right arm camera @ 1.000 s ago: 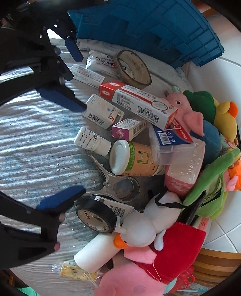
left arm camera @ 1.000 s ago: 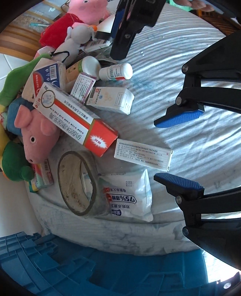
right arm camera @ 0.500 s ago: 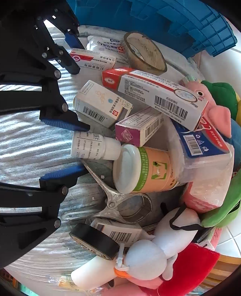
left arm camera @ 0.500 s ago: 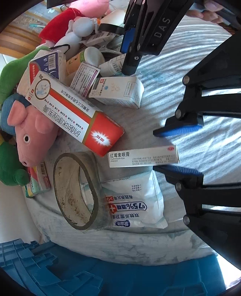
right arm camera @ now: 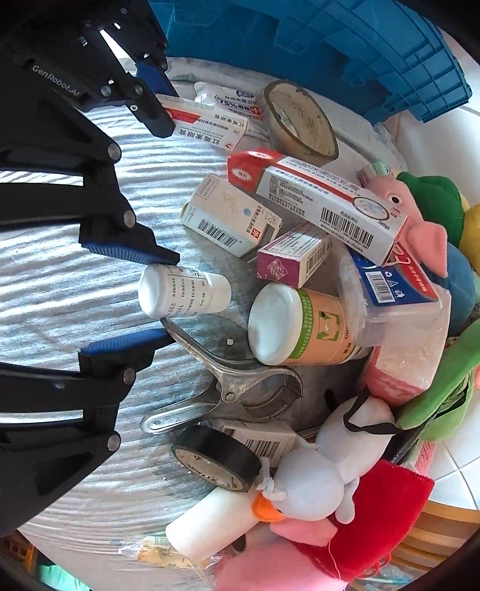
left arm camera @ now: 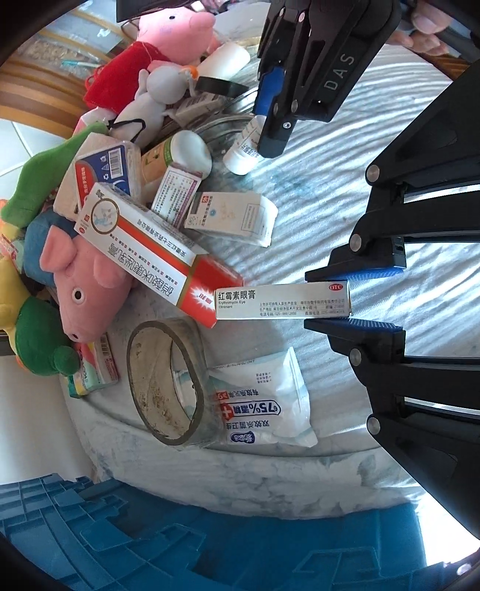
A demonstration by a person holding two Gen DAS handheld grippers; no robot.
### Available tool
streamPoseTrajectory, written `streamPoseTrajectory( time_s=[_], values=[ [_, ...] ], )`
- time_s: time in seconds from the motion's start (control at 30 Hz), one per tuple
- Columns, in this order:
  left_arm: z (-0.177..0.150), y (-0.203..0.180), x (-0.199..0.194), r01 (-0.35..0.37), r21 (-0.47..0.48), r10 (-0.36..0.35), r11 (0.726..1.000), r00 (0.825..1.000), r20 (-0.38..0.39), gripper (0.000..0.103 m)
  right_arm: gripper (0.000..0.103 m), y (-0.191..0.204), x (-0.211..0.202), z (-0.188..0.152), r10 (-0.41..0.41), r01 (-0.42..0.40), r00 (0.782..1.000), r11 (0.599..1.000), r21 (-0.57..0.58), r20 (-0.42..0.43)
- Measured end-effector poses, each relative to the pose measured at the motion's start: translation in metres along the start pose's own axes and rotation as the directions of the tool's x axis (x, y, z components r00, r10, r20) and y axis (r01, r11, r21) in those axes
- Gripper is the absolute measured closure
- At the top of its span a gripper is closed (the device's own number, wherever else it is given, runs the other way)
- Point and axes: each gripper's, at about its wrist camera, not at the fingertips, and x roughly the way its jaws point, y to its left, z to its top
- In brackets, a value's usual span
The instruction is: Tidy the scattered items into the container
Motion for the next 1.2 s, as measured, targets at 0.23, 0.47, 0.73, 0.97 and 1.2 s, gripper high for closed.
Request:
streamPoseTrajectory(
  time_s=[0.23, 0.47, 0.73, 0.97, 1.2],
  values=[
    [-0.007, -0.014, -0.037, 0.006, 0.017, -0.008, 1.000, 0.997, 0.077, 0.086, 0.069, -0.010, -0.040, -0.008, 0.014, -0.014, 0.998, 1.000, 0.000, 0.057],
    [0.026, -0.043, -0.031, 0.009, 0.037, -0.015, 0.999, 0.990, 0.143, 0.086, 0.072, -0.002, -0.073, -0.001, 0.031, -0.028, 0.991, 0.999, -0.022, 0.130],
    [0.040, -0.052, -0.057, 0.010, 0.036, -0.018, 0.999, 0.976, 0.218, 0.086, 0.072, 0.015, -0.109, 0.009, 0.081, -0.063, 0.976, 0.994, -0.091, 0.201],
    [0.043, -0.047, -0.064, 0.008, 0.017, -0.012, 1.000, 0.972, 0.235, 0.086, 0.072, 0.027, -0.125, 0.028, 0.121, -0.089, 0.963, 0.986, -0.139, 0.242],
    [0.038, -0.039, -0.047, -0.001, 0.000, 0.001, 1.000, 0.982, 0.190, 0.086, 0.071, 0.016, -0.059, 0.014, 0.146, -0.143, 0.988, 0.987, -0.072, 0.040]
  ],
)
